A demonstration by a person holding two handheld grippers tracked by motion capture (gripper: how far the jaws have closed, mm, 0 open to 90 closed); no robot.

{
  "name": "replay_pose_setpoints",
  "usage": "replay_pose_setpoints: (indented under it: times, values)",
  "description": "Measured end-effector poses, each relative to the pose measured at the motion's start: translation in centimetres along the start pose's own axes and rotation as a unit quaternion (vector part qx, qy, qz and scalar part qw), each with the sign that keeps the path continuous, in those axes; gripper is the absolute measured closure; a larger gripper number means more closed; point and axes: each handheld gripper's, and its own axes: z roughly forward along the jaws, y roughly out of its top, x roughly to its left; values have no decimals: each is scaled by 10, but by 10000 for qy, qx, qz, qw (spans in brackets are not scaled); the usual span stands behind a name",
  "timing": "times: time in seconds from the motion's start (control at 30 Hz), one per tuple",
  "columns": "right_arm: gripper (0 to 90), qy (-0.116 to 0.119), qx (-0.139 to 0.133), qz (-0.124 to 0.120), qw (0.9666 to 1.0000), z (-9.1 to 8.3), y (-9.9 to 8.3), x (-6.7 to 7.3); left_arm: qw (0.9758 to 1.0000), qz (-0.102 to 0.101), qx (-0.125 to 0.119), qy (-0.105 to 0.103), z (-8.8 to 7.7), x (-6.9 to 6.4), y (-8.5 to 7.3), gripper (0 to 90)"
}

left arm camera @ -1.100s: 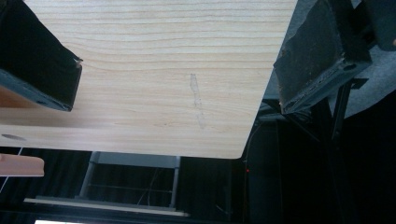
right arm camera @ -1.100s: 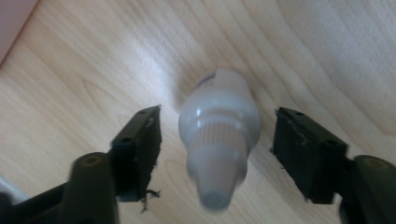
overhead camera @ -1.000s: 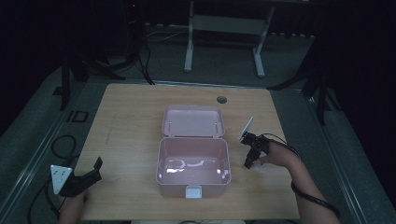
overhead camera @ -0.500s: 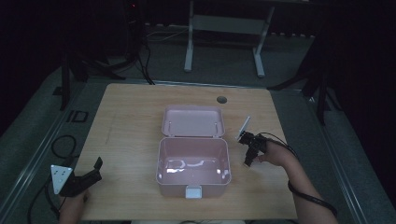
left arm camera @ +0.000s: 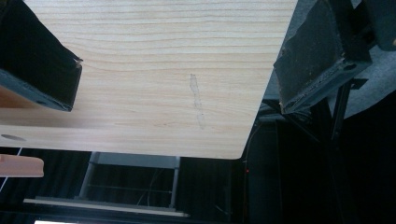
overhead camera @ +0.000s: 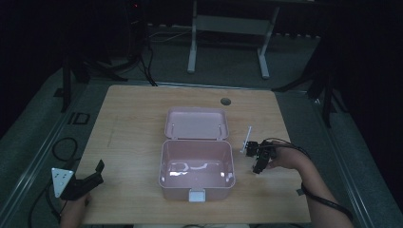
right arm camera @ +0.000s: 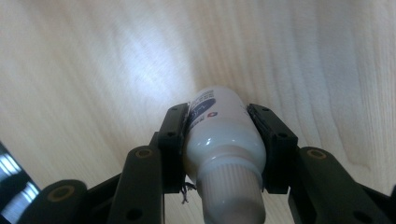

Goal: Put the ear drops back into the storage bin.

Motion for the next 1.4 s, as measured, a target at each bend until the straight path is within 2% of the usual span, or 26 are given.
replay_pose_setpoints:
  times: [0.03, 0.07, 0.1, 0.17, 0.2, 0.27, 0.3, 0.33, 0.4, 0.5, 0.57, 0.7, 0.93, 1.1, 1.4]
  values:
    - [598, 0, 0, 0, 10000, 0, 0, 0, 10000, -1, -1, 2, 0, 0, 0, 4]
    - [598, -44, -34, -339, 9994, -1, -1, 5, 10000, 0, -2, 4, 0, 0, 0, 5]
    - [598, -44, -34, -339, 9994, -1, -1, 5, 10000, 3, -5, 6, 0, 0, 0, 5]
    - [598, -86, -90, -770, 9969, -2, -1, 13, 10000, 1, -1, 7, 0, 0, 0, 4]
    - [598, -86, -90, -770, 9969, -2, -1, 13, 10000, -1, -1, 5, 0, 0, 0, 4]
    - [598, -181, 58, -1101, 9937, -2, 0, 21, 10000, 0, -1, 6, 0, 0, 0, 5]
    - [598, -181, 58, -1101, 9937, -2, 0, 21, 10000, 1, -1, 5, 0, 0, 0, 5]
    - [598, -252, 141, -1294, 9912, -3, 0, 25, 10000, 1, 1, 5, 0, 0, 0, 4]
    - [598, -272, 176, -1323, 9907, -4, 0, 27, 10000, 1, -1, 7, 0, 0, 0, 4]
    - [599, -332, 286, -1533, 9872, -7, 2, 35, 10000, 4, -3, 8, 0, 0, 0, 5]
    - [598, -244, 316, -1638, 9857, -8, 3, 40, 10000, 5, -7, 9, 0, 0, 0, 4]
    - [599, -248, 262, -1698, 9848, -14, 6, 45, 10000, 5, -7, 14, 0, 0, 0, 4]
    - [599, -243, 285, -1543, 9873, -30, 9, 47, 10000, 5, -4, 17, 0, 0, 0, 4]
    - [599, -280, 194, -1535, 9876, -44, 10, 49, 10000, 6, -7, 19, 0, 0, 0, 4]
    - [599, -336, 270, -1528, 9873, -65, 11, 53, 10000, 4, -6, 16, 0, 0, 0, 4]
